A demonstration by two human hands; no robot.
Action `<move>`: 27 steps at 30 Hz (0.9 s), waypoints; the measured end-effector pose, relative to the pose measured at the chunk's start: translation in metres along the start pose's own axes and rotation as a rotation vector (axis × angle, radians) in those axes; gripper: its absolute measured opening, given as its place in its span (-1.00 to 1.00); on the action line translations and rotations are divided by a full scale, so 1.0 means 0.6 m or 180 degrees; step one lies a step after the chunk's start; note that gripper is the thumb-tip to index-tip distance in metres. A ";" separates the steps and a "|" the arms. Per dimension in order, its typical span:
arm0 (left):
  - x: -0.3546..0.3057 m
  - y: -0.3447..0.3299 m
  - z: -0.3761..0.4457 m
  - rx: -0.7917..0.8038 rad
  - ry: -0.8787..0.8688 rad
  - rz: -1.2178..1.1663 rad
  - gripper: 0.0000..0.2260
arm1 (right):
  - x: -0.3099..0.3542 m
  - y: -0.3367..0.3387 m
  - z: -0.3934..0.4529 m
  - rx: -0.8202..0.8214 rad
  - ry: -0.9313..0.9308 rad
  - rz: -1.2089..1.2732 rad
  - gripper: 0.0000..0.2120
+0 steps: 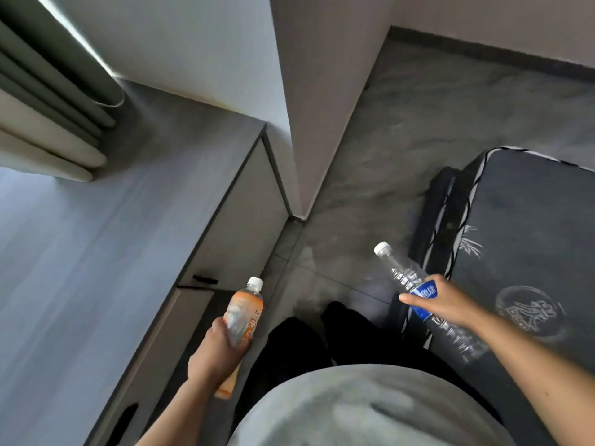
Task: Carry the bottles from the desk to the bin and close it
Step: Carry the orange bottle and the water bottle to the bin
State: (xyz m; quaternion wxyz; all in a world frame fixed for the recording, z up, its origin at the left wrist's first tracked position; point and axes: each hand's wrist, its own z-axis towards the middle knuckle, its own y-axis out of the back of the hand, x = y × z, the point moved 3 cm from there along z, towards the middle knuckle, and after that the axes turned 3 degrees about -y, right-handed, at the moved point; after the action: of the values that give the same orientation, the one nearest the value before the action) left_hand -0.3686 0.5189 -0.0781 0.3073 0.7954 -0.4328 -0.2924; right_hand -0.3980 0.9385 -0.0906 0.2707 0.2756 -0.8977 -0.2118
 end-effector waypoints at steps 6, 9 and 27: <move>-0.025 0.008 0.034 0.0188 -0.0089 0.0194 -0.48 | -0.035 0.008 0.004 0.0014 -0.0296 0.0059 -0.27; -0.036 0.023 0.066 0.0330 -0.0145 0.0362 -0.45 | -0.038 0.013 -0.001 -0.0102 -0.0392 0.0212 -0.31; -0.297 0.081 0.216 0.0441 -0.0923 0.1016 -0.35 | -0.183 0.022 -0.013 -0.0482 -0.1634 0.1166 -0.70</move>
State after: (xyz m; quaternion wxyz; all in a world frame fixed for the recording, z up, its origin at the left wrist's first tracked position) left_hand -0.5691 0.6220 -0.0896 0.2289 0.6857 -0.6119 -0.3209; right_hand -0.3212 1.0137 -0.1180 0.0889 0.0261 -0.9530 -0.2884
